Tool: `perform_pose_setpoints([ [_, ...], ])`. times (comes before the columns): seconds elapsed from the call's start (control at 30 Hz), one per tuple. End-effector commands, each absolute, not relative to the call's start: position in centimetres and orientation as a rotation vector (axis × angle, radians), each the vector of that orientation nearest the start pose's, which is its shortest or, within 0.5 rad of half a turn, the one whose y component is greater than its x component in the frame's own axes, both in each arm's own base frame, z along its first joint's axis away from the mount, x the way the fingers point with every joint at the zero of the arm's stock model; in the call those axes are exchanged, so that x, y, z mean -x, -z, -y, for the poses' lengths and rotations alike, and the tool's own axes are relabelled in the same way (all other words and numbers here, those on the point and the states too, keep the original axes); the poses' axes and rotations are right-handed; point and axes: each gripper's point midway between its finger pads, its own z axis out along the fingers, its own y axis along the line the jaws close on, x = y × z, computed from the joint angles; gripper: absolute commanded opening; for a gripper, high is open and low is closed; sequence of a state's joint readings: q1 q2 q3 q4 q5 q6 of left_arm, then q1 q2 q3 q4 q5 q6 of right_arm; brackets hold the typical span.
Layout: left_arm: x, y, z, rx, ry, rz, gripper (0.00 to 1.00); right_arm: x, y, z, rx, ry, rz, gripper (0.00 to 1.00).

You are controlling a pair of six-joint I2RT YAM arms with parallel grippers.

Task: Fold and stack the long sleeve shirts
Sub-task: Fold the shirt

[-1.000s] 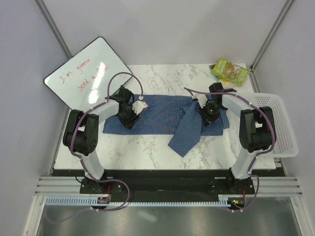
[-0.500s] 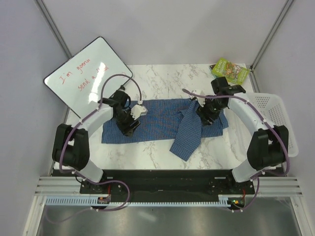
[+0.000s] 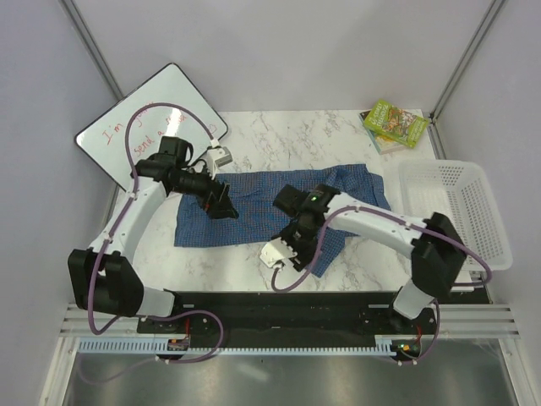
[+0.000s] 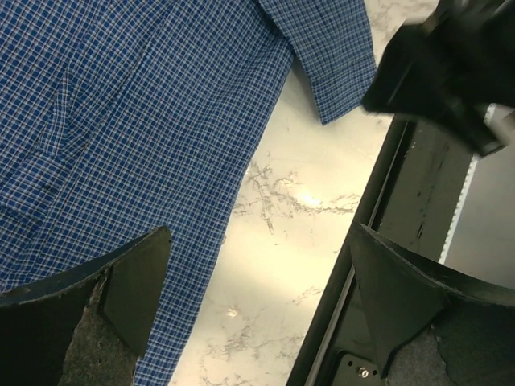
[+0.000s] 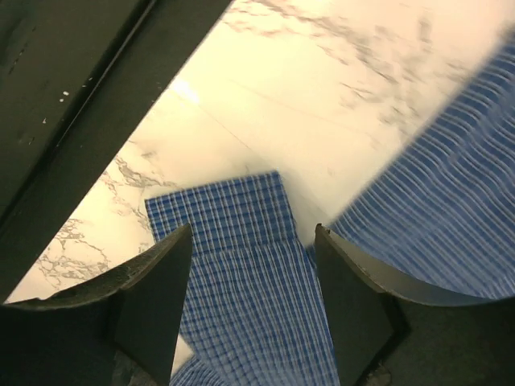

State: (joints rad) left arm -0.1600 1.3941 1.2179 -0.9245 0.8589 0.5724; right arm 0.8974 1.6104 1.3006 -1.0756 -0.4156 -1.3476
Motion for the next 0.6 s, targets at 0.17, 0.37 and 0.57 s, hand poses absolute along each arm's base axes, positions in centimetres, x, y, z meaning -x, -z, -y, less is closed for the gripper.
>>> perform_pose_setpoints([
  [0.17,-24.2,-20.5,15.8,-0.981,1.047,-2.086,0.99,-17.9,-4.5,-26.9,2.933,-0.435,-0.999,0.67],
  [0.37,-24.5,-20.6,16.0,-0.981,1.068,-2.081,0.99,-18.3,-2.6,-26.0,2.988,-0.39,-1.031,0.67],
  [0.57,-24.5,-20.0,16.0,-0.988,1.086,-2.091,0.99,-19.2,-3.9,-26.7,2.946,-0.37,-1.074,0.7],
])
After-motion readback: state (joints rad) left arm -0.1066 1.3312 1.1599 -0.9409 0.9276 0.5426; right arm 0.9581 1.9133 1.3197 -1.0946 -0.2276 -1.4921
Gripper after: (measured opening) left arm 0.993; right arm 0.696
